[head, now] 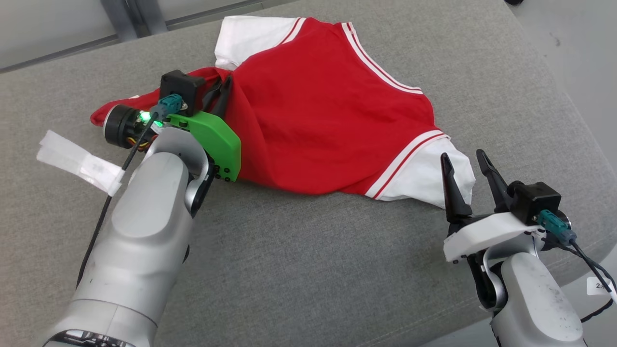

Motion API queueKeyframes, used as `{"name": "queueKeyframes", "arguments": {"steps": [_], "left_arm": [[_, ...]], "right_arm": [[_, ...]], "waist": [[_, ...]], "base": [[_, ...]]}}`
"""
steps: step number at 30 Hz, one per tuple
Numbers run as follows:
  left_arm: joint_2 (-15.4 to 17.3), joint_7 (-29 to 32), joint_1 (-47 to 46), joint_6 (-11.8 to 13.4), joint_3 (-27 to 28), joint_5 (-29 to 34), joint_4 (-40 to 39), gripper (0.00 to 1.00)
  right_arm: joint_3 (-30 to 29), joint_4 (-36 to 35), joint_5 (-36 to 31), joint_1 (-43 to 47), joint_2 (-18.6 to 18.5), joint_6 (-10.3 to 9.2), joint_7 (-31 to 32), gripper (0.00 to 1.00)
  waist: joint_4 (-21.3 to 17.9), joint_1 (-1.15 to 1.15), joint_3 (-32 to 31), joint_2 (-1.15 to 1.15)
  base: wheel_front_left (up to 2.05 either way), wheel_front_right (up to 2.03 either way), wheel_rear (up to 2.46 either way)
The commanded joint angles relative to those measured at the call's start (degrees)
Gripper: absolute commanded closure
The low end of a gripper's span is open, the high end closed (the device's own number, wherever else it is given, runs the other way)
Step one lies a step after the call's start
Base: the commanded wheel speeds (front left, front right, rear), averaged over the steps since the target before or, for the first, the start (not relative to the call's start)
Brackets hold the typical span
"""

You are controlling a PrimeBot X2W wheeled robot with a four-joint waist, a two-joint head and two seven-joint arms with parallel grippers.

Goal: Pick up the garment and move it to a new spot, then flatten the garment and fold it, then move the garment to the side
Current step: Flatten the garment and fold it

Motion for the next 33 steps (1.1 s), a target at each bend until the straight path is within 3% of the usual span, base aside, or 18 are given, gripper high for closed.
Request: {"name": "queueKeyframes", "arguments": {"steps": [1,2,3,4,11,16,23,28,33], "left_arm": [[-0.45,-1.55,-1.32,-0.25,-1.07,-0.6,2.06,1.0],[-0.68,-2.27,-2.11,-0.25,-1.99,-1.08,3.47,1.0],[-0.98,-2.64,-2.73,-0.25,-2.64,-2.6,5.3,0.07],[-1.1,-2.98,-3.24,-0.21,-3.52,-3.18,6.57,0.0],[-1.65,-9.15,-3.78,-0.22,-9.74,-6.3,10.01,0.0],[-1.47,-10.87,0.08,-0.23,-10.51,-8.12,8.15,0.0],[3.08,-11.22,7.99,1.23,-9.23,-9.34,5.71,0.0],[5.46,-8.29,9.69,1.13,-9.22,-10.25,5.63,0.0],[6.68,-1.6,7.38,0.29,-10.41,-11.3,7.99,0.0]], "right_arm": [[0.65,0.21,0.57,-0.75,0.02,-0.07,-0.16,0.0],[1.04,0.37,0.61,-1.13,0.02,-0.07,-0.16,0.0],[1.53,0.66,0.59,-1.54,0.0,-0.07,-0.16,0.0],[1.86,0.76,0.69,-1.83,-0.02,-0.07,-0.16,0.0],[0.75,1.82,-0.87,-0.56,-0.02,-0.07,-0.16,0.0],[-0.58,2.51,-1.81,1.73,-0.05,-0.07,-0.16,0.0],[-1.68,2.22,-2.35,4.16,-0.07,-0.07,-0.16,0.0],[-1.79,1.87,-2.02,4.72,-0.06,-0.07,-0.16,0.0],[-0.77,1.62,-1.95,2.98,-0.07,-0.07,-0.16,0.0]], "waist": [[-1.41,0.0,1.89,0.0],[-1.27,0.0,1.95,0.0],[-1.06,0.0,1.91,0.0],[-0.83,0.0,1.85,0.0],[2.96,0.0,-0.7,0.0],[5.5,0.0,-4.34,0.0],[6.6,0.0,-6.87,0.0],[6.7,0.0,-6.4,0.0],[5.48,0.0,-4.49,0.0]], "base": [[0.0,0.0,0.0],[0.0,0.0,0.0],[0.0,0.0,0.0],[0.0,0.0,0.0],[0.0,0.0,0.0],[0.0,0.0,0.0],[0.0,0.0,0.0],[0.0,0.0,0.0],[0.0,0.0,0.0]]}}
